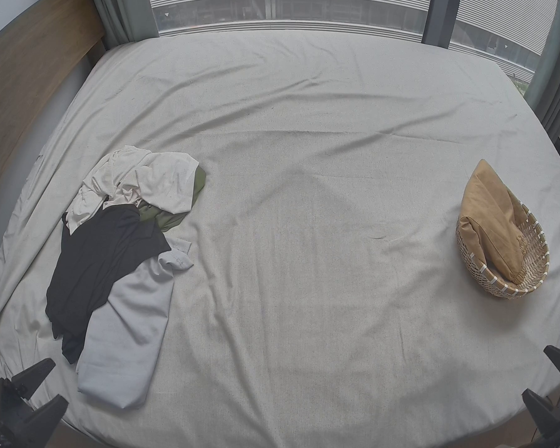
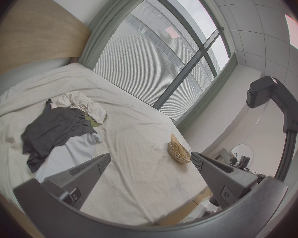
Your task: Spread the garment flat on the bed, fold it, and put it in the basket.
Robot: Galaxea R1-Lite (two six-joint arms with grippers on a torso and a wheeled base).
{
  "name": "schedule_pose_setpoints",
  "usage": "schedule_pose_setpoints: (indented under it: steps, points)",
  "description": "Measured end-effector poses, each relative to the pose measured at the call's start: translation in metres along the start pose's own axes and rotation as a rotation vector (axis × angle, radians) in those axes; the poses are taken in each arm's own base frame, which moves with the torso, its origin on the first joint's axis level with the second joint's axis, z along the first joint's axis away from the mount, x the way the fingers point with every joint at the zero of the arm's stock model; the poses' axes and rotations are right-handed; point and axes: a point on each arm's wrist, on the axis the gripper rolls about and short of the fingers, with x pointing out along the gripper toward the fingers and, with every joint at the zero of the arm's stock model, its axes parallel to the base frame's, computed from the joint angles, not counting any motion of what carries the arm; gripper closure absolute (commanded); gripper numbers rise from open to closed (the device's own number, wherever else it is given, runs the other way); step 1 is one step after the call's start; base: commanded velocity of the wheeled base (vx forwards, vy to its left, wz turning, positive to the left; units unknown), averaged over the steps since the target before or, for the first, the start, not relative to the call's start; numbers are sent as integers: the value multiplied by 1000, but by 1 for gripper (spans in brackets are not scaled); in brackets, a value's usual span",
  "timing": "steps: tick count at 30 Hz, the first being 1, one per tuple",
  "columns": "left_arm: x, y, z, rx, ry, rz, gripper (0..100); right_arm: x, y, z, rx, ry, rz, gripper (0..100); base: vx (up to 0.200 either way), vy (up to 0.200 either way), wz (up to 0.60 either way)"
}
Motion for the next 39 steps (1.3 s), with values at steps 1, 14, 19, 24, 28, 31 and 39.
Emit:
schedule_pose_setpoints:
  steps: [1,14,19,24,28,31,39]
  points:
    - [-3,0,-2,16,-10,14,0,-2,-1,-2,-12,-9,-49,0,0,0,0]
    - [-22,10,-30,241,-60,403,0,-15,-4,-20,-168,-14,-459,0,0,0,0]
    - [-24,10,-32,309,-99,529,0,-17,-3,-21,-172,-28,-481,0,0,0,0]
    - [-26,12,-34,378,-98,641,0,-17,-3,-21,-181,-36,-468,0,0,0,0]
    - [-27,12,-35,394,-88,627,0,-17,-2,-21,-162,-37,-423,0,0,0,0]
    - [-27,12,-36,405,-73,595,0,-17,-1,-22,-101,-44,-386,0,0,0,0]
    - [-29,12,-39,419,-67,559,0,-17,-2,-21,-115,-45,-441,0,0,0,0]
